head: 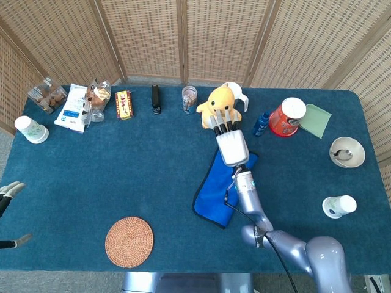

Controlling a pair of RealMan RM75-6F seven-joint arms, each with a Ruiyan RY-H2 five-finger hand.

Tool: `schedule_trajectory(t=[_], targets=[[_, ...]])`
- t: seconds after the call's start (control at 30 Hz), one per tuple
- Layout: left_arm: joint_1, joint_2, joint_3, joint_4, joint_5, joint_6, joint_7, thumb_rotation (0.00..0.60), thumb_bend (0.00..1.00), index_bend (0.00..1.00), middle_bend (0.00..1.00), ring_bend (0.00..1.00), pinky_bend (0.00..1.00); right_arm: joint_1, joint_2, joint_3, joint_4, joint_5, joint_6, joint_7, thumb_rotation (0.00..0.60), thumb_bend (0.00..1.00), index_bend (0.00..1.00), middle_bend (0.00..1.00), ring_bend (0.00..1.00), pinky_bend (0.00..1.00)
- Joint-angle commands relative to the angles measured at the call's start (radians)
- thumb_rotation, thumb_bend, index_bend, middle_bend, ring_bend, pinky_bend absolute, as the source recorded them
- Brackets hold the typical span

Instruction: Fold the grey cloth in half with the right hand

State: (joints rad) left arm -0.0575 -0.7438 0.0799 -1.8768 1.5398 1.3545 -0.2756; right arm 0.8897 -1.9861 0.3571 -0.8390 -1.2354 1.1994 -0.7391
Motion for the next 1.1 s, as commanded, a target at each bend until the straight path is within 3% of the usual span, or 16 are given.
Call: schedule_trajectory(t=[0.03,0.4,0.77,1.1], targets=[[-0.005,0.000,-0.002,0.004,-0.004,-0.008,-0.005,0.600,0.12,0.00,0.00,0.00,0.00,-0.002,0.001,-0.009,-0.001,-0.012,0.013,0.013,0.600,0.00,0.00,0.00,0.00,0.18],[-0.011,-0.002,0.001,0.000,0.005,-0.017,0.003,0.600,0.12,0.00,0.00,0.00,0.00,-0.078,0.094,-0.077,-0.172,-0.070,0.068,0.079,0.600,0.00,0.00,0.00,0.00,0.18],[-0.004,-0.007,0.010,-0.013,0.026,-0.005,0.034,0.600,0.12,0.00,0.00,0.00,0.00,-0.199,0.243,-0.189,-0.365,-0.123,0.094,0.119,0.600,0.00,0.00,0.00,0.00,0.18],[0.003,-0.011,0.016,-0.025,0.038,0.007,0.055,0.600,0.12,0.00,0.00,0.00,0.00,-0.237,0.268,-0.199,-0.408,-0.132,0.110,0.135,0.600,0.00,0.00,0.00,0.00,0.17]])
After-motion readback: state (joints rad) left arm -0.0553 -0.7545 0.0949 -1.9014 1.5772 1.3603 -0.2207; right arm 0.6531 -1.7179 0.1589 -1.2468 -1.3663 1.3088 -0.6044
